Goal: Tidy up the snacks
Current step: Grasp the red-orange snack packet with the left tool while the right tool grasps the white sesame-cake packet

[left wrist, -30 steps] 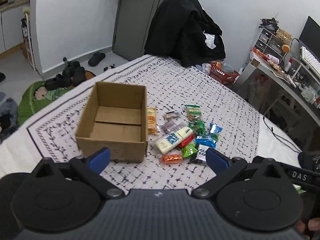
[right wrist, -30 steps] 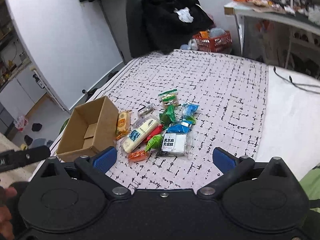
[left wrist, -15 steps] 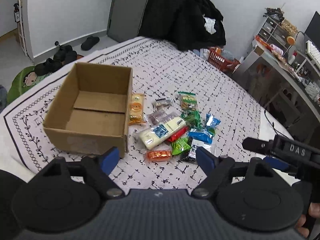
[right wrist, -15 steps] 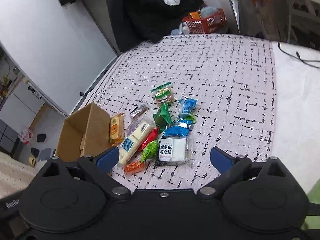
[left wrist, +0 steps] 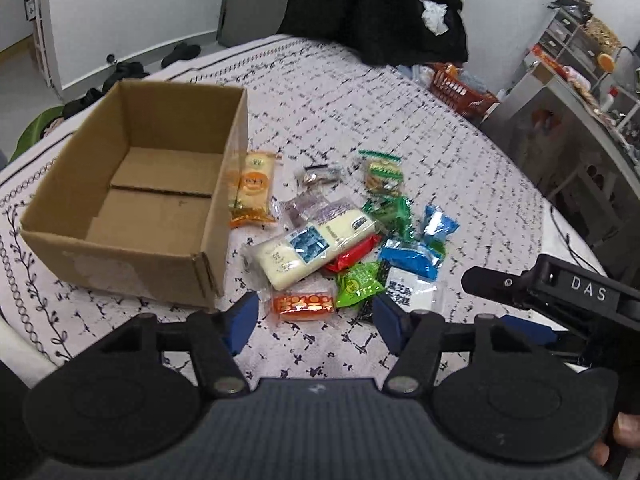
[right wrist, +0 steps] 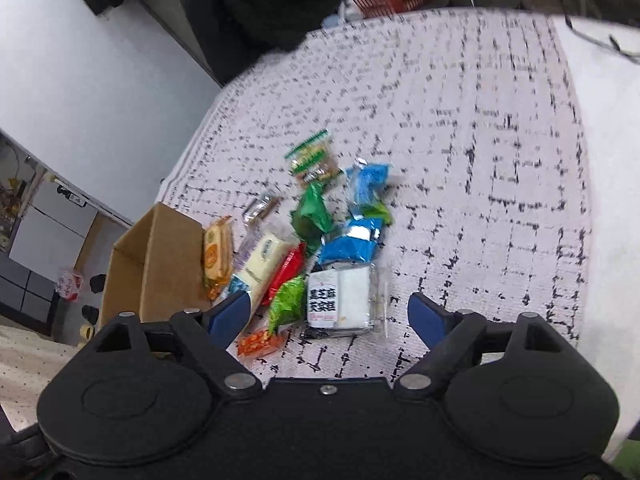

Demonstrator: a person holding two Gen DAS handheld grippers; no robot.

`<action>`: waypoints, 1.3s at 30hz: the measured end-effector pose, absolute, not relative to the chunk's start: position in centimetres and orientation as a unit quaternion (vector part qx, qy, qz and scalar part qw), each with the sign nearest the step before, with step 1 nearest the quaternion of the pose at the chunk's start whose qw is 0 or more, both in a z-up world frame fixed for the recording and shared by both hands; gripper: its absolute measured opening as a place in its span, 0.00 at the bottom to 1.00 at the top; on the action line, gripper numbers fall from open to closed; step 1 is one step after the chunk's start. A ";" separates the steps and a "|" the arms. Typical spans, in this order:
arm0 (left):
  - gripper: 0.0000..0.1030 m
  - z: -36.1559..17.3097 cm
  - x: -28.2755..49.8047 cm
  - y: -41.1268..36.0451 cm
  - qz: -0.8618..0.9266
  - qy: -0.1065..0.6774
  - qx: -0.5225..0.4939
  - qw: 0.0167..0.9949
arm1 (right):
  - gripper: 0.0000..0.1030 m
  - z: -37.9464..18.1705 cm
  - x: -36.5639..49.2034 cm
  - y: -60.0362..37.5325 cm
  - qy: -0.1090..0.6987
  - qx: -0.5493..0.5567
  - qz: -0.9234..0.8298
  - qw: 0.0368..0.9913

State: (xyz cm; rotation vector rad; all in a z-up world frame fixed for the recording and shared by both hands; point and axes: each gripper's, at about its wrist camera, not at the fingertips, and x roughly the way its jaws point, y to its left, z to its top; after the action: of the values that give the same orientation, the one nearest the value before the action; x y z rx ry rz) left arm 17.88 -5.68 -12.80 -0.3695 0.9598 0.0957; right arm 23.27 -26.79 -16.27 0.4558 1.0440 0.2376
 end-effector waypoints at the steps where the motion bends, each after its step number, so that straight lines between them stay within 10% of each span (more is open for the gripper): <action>1: 0.61 -13.2 18.2 -5.8 0.049 0.462 -0.178 0.867 | 0.79 -16.7 23.6 -26.9 0.497 0.220 0.111 0.832; 30: 0.67 -21.1 23.8 -6.9 0.120 0.525 -0.183 0.823 | 0.80 -22.9 28.2 -25.0 0.548 0.174 0.121 0.809; 39: 0.44 -20.7 23.3 -7.6 0.101 0.526 -0.196 0.822 | 0.34 -22.6 27.9 -24.9 0.541 0.162 0.132 0.815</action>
State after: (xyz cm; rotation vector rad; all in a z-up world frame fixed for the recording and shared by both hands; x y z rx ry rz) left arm 23.35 -7.61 -20.75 -0.4175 1.1188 0.2152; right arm 27.91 -24.89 -22.62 0.3445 1.1535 0.2810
